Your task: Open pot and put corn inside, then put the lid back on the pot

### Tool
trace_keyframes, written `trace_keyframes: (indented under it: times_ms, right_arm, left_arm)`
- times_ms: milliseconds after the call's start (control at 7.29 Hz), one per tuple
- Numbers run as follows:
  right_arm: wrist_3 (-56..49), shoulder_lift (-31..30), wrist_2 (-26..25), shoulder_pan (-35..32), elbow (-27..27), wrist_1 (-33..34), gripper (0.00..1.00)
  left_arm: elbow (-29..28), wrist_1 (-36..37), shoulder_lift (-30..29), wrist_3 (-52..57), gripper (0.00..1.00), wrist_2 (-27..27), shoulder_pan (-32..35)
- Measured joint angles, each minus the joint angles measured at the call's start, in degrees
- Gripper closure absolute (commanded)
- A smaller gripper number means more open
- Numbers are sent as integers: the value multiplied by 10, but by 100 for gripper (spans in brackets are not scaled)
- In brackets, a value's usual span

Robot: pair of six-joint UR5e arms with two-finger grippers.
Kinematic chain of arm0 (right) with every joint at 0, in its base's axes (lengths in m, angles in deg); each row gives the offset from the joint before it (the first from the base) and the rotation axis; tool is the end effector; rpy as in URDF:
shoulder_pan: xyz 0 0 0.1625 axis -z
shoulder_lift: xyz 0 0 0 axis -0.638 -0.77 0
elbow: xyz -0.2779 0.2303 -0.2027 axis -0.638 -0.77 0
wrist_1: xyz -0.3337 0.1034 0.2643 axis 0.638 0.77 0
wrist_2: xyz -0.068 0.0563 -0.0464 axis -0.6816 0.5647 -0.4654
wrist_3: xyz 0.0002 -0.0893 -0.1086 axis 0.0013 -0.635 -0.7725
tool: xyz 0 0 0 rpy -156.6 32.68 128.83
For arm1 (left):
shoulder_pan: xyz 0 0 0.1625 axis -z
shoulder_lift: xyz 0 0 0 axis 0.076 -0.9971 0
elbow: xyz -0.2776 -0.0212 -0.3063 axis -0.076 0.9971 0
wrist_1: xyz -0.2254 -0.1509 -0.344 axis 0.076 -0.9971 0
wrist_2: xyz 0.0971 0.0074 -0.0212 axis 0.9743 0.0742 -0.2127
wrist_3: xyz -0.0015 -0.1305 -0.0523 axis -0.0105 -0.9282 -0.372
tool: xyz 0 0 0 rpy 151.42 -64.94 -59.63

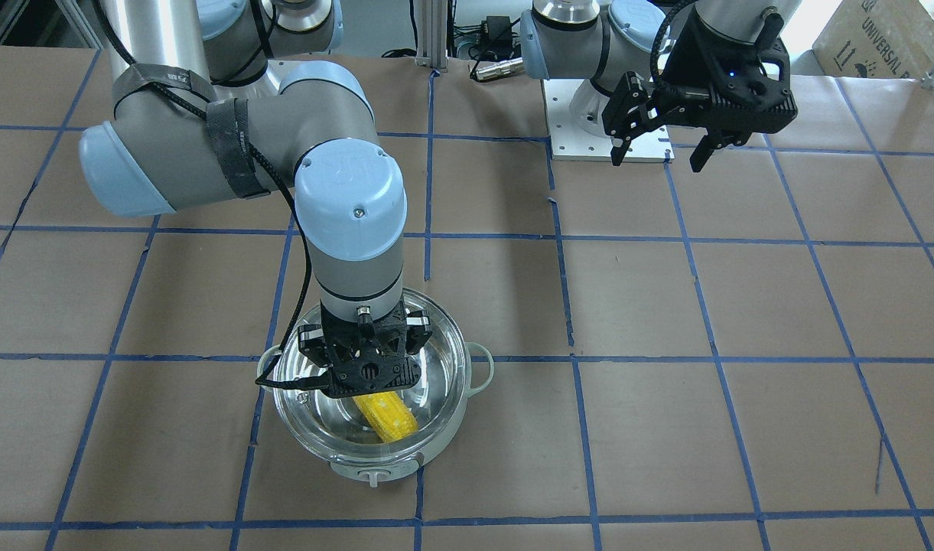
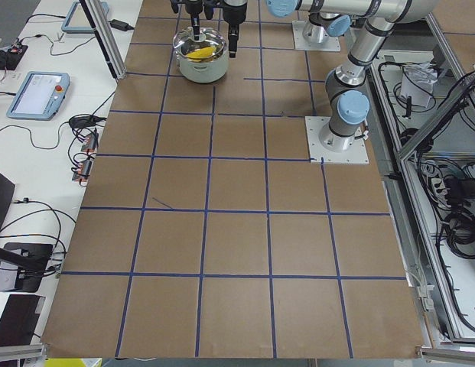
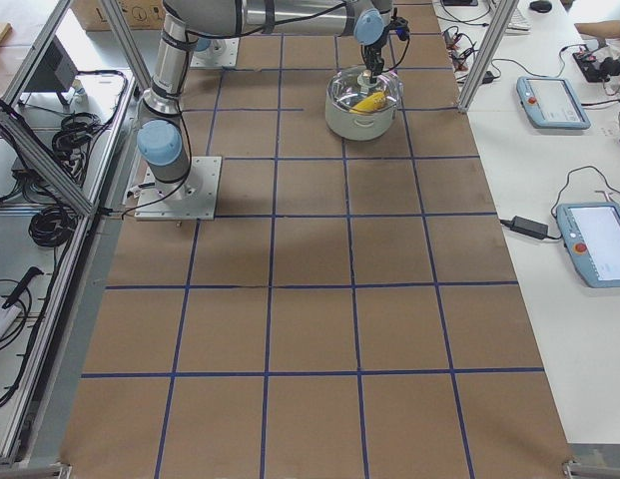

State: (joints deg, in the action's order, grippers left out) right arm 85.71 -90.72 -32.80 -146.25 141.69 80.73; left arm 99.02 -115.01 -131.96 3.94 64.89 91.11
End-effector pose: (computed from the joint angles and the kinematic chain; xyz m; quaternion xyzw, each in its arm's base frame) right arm 0.3226 -0.6462 0.3048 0.0847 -0.9958 0.0237 0.0270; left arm -0.1127 -0.4854 0.4700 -0.0120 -0.9995 0.0167 0.0228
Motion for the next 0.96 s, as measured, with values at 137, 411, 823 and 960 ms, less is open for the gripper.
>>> trace_keyframes:
  times_ms: [137, 411, 823, 960]
  right_arm:
    - [0, 0, 1, 0, 0, 0, 61]
    - [1, 1, 3, 0, 0, 2, 61]
    - [1, 1, 3, 0, 2, 2, 61]
    - [2, 1, 2, -1, 3, 1, 61]
  left_arm:
    - [0, 0, 0, 0, 0, 1, 0]
    - [-1, -1, 0, 0, 0, 1, 0]
    - [-3, 0, 0, 0, 0, -1, 0]
    - [-3, 0, 2, -2, 0, -1, 1]
